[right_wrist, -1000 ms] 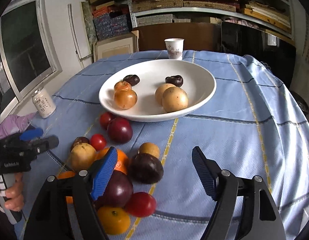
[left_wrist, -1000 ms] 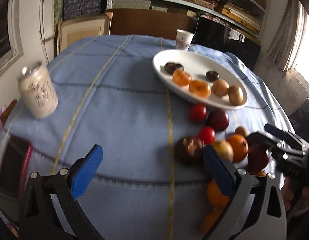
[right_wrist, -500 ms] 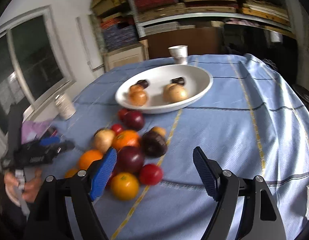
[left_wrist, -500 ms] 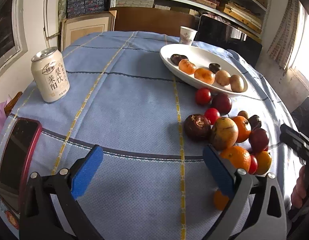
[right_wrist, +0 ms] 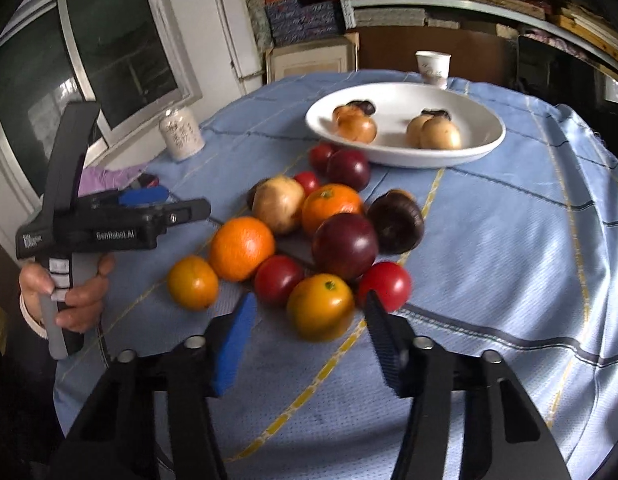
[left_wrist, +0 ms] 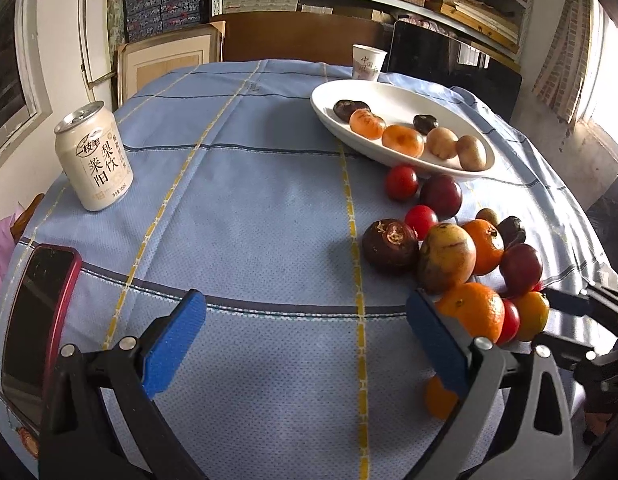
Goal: Organize fruits
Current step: 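Move the right tool toward the yellow-orange tomato while the left tool withdraws from the plate, then grasp the yellow-orange tomato with the right tool while the left tool grasps an orange tomato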
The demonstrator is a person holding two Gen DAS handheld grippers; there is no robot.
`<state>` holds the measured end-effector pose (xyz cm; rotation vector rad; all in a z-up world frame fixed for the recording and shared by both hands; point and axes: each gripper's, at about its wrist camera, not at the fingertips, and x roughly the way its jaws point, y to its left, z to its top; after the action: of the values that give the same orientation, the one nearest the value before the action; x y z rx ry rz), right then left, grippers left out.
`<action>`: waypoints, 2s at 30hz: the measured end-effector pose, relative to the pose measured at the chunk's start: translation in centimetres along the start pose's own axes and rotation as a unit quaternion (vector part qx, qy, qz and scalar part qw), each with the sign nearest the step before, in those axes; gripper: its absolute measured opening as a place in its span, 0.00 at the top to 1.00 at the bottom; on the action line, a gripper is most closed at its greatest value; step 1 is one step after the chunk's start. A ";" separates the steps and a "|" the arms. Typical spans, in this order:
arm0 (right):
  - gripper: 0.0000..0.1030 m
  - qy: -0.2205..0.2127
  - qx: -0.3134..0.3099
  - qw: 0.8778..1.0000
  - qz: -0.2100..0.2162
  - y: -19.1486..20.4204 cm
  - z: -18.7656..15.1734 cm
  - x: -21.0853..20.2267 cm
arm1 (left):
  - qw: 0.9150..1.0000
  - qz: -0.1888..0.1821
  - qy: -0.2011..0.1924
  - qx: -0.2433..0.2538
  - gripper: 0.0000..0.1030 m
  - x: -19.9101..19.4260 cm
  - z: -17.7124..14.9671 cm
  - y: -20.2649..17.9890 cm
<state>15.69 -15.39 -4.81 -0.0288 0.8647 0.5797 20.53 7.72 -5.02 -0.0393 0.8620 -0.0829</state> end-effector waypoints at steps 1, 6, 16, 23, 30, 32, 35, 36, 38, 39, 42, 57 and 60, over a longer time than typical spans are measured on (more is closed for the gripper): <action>0.50 0.005 0.000 1.000 0.000 0.0 0.0 0.2 | 1.000 0.000 -0.001 0.001 0.04 0.0 0.0 0.0; 0.58 0.019 0.016 1.000 0.002 -0.5 -0.1 0.7 | 1.000 0.001 -0.002 0.006 0.04 -0.1 -0.1 -0.2; 0.63 0.020 0.053 0.998 0.032 -1.7 0.0 0.7 | 1.000 -0.006 0.003 0.005 0.04 0.0 -0.1 -0.1; 0.63 -0.010 0.090 0.994 0.057 -2.9 -0.2 -0.5 | 0.995 -0.092 -0.006 0.033 0.05 -2.2 -1.8 -1.6; 0.63 -0.016 0.094 0.994 0.057 -3.0 -0.5 -0.9 | 0.987 -0.130 0.008 0.091 0.25 -3.1 -3.5 -4.9; 0.63 -0.016 0.093 0.994 0.058 -2.9 -0.6 -0.9 | 0.986 -0.131 0.021 0.098 0.38 -2.6 -3.7 -5.3; 0.63 -0.018 0.098 0.993 0.057 -3.1 -0.7 -1.1 | 0.985 -0.137 0.026 0.099 0.43 -2.4 -3.8 -5.2; 0.63 -0.018 0.100 0.993 0.057 -3.2 -0.7 -1.1 | 0.985 -0.141 0.027 0.098 0.45 -2.3 -3.8 -5.2; 0.63 -0.018 0.101 0.993 0.057 -3.2 -0.7 -1.1 | 0.985 -0.142 0.032 0.097 0.48 -2.1 -3.8 -5.1; 0.63 -0.018 0.101 0.993 0.057 -3.2 -0.7 -1.1 | 0.984 -0.143 0.034 0.097 0.49 -2.0 -3.7 -5.2; 0.63 -0.019 0.101 0.993 0.057 -3.3 -0.7 -1.1 | 0.983 -0.147 0.038 0.099 0.51 -1.9 -3.7 -5.2; 0.63 -0.017 0.104 0.993 0.057 -3.3 -0.8 -1.0 | 0.981 -0.152 0.045 0.114 0.62 -2.0 -3.9 -5.8; 0.63 -0.016 0.103 0.993 0.057 -3.3 -0.8 -1.1 | 0.981 -0.154 0.044 0.112 0.62 -2.0 -4.0 -5.8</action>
<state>16.20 -18.83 -5.24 0.2177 0.8945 0.5928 15.87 2.15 -5.65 0.0431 0.9247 -0.4737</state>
